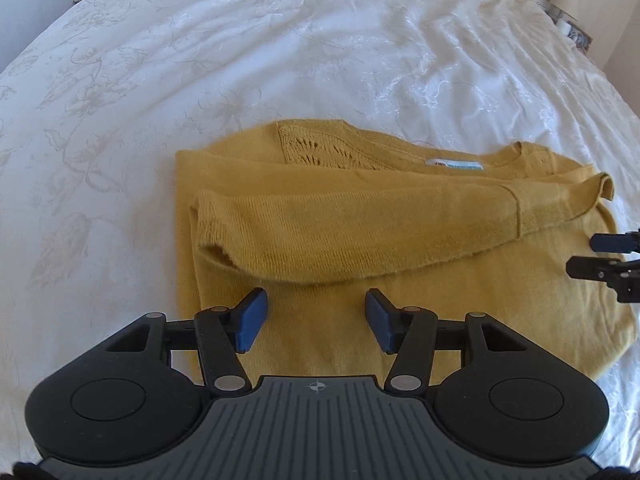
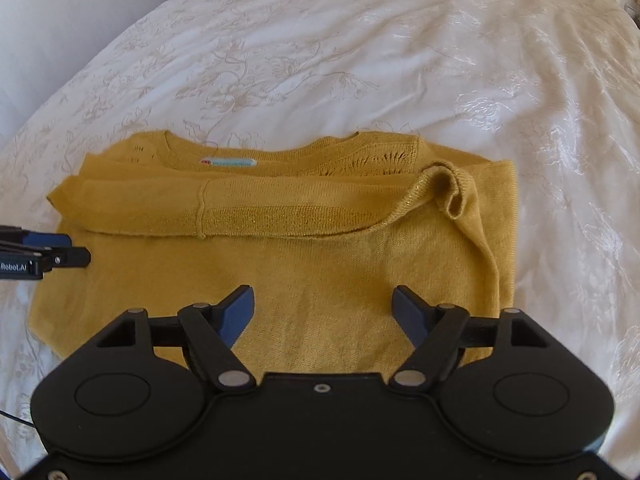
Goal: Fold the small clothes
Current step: 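Open both grippers and move them back over the folded sweater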
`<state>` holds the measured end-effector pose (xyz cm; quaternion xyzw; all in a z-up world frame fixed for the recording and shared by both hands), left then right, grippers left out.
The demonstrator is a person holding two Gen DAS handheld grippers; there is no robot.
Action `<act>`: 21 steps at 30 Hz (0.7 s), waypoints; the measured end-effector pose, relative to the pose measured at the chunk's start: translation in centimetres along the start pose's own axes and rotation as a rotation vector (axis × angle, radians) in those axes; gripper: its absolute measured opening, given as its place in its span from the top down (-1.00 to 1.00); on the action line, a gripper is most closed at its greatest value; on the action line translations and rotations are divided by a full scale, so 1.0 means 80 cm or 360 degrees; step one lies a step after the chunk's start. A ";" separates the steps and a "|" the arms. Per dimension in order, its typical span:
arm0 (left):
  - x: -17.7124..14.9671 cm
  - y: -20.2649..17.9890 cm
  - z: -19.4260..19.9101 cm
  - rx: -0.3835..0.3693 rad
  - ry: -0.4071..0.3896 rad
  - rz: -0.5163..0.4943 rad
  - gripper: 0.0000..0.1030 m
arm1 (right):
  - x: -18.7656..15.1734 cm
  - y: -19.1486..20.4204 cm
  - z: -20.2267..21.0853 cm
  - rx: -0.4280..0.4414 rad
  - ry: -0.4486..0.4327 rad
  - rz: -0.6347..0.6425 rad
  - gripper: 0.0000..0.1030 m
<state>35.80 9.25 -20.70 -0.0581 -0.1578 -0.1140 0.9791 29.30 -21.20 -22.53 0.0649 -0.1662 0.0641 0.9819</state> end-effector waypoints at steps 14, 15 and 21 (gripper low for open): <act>0.106 0.058 -0.014 0.0035 -0.0118 0.0123 -0.02 | 0.090 -0.034 -0.033 -0.0164 -0.0035 -0.0098 -0.57; 0.109 0.061 -0.012 0.0042 -0.0130 0.0133 -0.02 | 0.093 -0.039 -0.032 -0.0161 -0.0045 -0.0140 -0.57; 0.117 0.079 0.009 0.0076 -0.0160 0.0241 -0.02 | 0.094 -0.053 -0.009 -0.0113 -0.0137 -0.0308 -0.58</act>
Point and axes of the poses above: each gripper's, at about its wrist camera, not at the fingertips, and z roughly against the way its jaws point, y to its left, x to its top, the point moved 2 cm from there along -z, roughly the way its jaws point, and after that the axes turned 10 degrees about y, right-handed, at the moved point
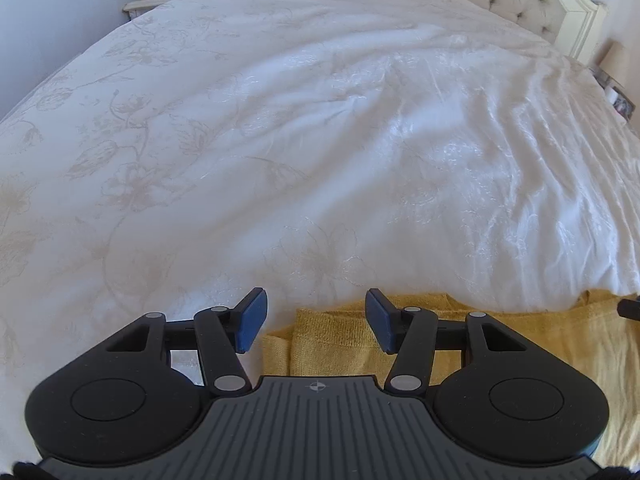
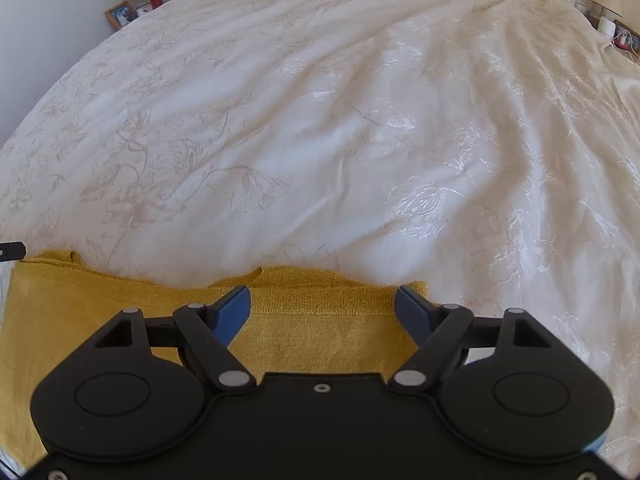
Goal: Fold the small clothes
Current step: 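Open both grippers and move them back over the folded sweater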
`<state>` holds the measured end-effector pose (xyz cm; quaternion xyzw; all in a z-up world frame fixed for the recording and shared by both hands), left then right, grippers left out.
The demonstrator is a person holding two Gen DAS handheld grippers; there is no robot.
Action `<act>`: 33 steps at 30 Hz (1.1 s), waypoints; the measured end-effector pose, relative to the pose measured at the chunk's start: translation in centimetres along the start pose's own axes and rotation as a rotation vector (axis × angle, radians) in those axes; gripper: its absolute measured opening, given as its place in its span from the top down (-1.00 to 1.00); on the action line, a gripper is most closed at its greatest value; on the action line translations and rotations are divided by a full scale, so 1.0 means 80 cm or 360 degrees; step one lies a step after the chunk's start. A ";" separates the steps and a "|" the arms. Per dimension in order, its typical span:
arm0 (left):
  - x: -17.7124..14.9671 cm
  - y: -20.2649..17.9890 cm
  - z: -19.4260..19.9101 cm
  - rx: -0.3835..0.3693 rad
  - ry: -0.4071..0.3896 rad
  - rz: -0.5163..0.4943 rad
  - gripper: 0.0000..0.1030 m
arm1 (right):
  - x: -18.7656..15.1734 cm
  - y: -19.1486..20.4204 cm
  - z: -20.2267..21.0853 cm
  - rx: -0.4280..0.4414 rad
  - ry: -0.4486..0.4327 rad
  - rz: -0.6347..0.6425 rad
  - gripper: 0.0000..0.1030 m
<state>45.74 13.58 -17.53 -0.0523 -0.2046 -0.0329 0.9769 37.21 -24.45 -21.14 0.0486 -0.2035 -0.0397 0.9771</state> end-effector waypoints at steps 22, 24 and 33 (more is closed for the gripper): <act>-0.173 0.004 0.000 -0.0064 0.0432 -0.0010 -0.94 | -0.152 0.000 0.020 -0.0100 0.0420 -0.0168 -0.99; -0.177 0.000 -0.001 -0.0062 0.0436 -0.0087 -1.00 | -0.163 -0.002 0.025 -0.0122 0.0423 -0.0202 -0.99; -0.180 -0.007 -0.016 -0.0006 0.0455 -0.0102 -1.00 | -0.200 -0.014 0.051 -0.0074 0.0411 -0.0365 -0.99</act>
Point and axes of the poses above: each gripper's, at about its wrist camera, not at the fingertips, and z roughly against the way its jaws point, y to its left, x to its top, the point moved 2 cm from there along -z, roughly the way its jaws point, and after that the axes turned 10 degrees about y, right-handed, at the moved point
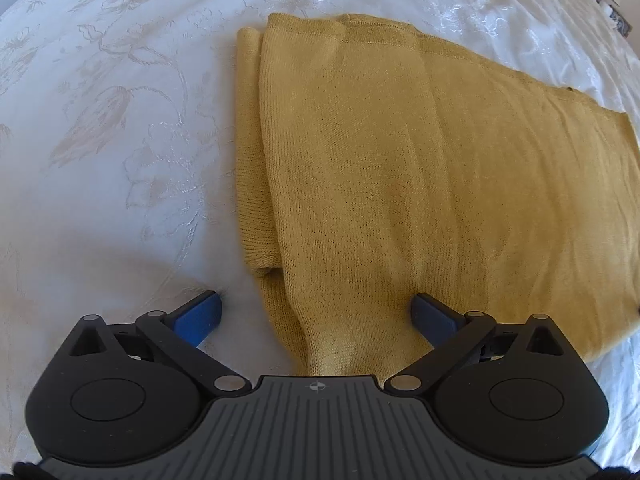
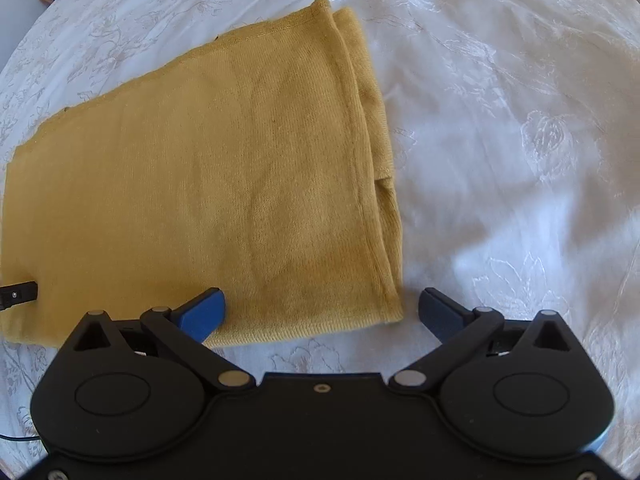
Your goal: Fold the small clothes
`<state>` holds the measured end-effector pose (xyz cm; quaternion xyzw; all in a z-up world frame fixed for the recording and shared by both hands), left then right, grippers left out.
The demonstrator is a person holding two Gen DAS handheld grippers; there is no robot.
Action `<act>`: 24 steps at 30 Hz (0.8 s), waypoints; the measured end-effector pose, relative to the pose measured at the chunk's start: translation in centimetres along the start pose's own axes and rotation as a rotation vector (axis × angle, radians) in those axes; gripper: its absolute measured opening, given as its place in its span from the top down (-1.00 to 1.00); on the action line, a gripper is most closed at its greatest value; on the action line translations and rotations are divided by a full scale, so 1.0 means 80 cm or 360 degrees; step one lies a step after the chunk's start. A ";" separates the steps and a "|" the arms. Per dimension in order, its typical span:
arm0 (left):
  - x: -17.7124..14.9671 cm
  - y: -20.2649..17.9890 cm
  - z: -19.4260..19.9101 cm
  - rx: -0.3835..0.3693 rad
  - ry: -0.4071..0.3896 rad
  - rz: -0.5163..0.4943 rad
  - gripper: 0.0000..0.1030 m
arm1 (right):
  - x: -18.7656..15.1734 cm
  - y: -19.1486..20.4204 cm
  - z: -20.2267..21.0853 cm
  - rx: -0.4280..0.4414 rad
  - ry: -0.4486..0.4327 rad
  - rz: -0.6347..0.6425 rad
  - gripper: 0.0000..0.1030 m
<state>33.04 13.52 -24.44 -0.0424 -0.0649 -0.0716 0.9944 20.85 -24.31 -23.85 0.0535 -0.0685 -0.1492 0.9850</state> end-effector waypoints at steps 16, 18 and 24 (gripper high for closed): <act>-0.039 -0.016 0.023 0.0094 0.0098 0.0264 -0.99 | -0.035 -0.048 0.002 0.0330 0.0005 0.0097 -0.99; -0.061 -0.025 0.033 0.0140 0.0082 0.0289 -0.98 | -0.036 -0.059 0.005 0.0396 0.0007 0.0107 -0.99; -0.123 -0.072 0.060 0.0121 0.0044 0.0264 -0.98 | -0.025 -0.094 0.016 0.0630 0.0043 0.0100 -0.99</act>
Point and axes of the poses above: each gripper's, at about its wrist camera, not at the fingertips, and z roughly against the way its jaws point, y to its left, x to its top, the point moved 2 cm from there along -z, roughly the way its jaws point, and after that the axes turned 10 degrees about y, right-handed, at the moved point
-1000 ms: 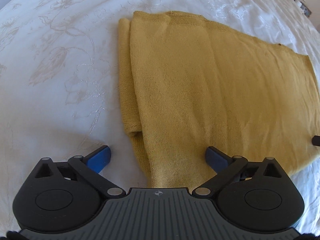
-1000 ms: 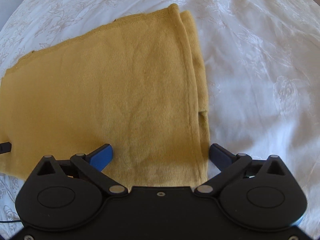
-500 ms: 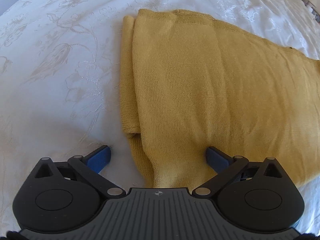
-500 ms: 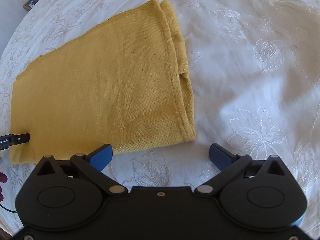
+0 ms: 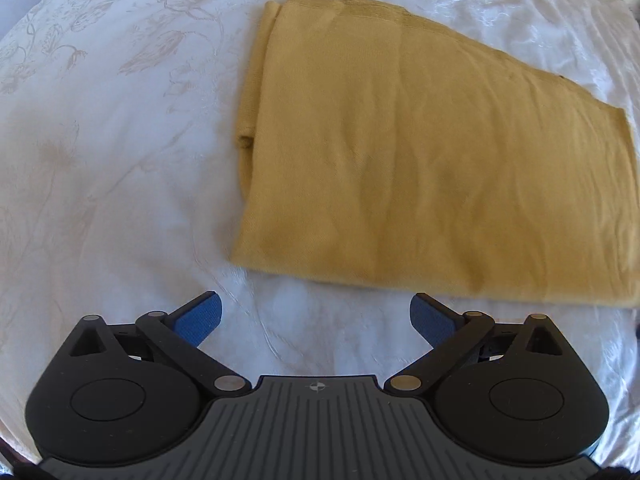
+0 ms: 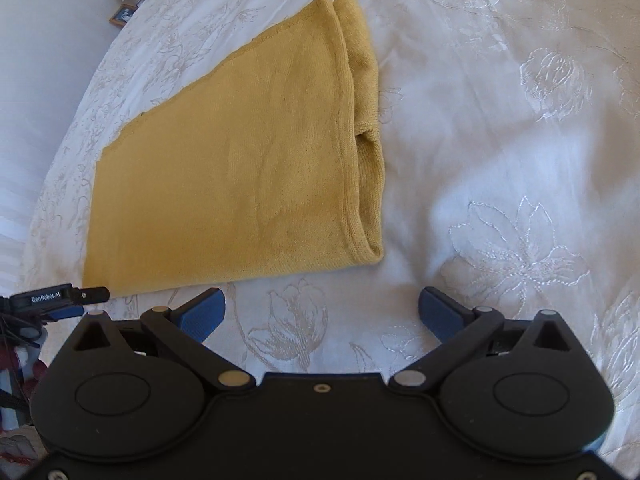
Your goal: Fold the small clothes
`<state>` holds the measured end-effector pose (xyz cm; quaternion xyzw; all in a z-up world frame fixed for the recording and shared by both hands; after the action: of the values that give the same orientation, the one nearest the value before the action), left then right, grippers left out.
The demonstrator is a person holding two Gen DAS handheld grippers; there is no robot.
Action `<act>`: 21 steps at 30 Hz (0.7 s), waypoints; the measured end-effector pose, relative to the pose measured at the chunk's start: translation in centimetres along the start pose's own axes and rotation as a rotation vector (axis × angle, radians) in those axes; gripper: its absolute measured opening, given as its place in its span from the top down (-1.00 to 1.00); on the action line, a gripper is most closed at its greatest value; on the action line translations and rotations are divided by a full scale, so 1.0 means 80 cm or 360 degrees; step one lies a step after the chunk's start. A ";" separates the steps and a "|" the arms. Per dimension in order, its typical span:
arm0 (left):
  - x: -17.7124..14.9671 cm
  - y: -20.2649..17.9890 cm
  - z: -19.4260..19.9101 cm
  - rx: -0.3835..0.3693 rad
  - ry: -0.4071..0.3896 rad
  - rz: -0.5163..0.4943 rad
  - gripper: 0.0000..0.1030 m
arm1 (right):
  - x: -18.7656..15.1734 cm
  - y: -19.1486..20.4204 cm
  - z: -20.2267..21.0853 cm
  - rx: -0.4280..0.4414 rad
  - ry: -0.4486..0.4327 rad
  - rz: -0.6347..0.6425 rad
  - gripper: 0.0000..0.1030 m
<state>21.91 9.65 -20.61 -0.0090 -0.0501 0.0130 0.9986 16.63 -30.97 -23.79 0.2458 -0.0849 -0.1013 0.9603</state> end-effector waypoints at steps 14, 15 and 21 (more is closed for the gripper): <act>-0.018 -0.079 0.044 -0.0038 -0.0113 -0.0211 -0.98 | 0.092 -0.020 -0.004 0.0192 -0.0076 0.0003 -0.99; -0.010 -0.085 0.046 -0.0042 -0.0124 -0.0221 -0.98 | 0.098 -0.019 -0.007 0.0203 -0.0080 0.0002 -0.99; 0.046 -0.109 0.044 -0.0063 -0.0176 -0.0254 -0.98 | 0.137 -0.014 -0.027 0.0249 -0.0079 -0.0004 -0.99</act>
<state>25.47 1.10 -16.59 -0.0240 -0.1060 -0.0671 0.9918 27.51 -33.50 -24.98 0.3176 -0.1161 -0.1017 0.9356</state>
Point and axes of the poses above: each gripper's, at about its wrist camera, not at the fingertips, and z roughly against the way its jaws point, y to its left, x to its top, the point moved 2 cm from there along -z, roughly the way its jaws point, and after that the axes turned 10 degrees about y, right-handed, at the moved point
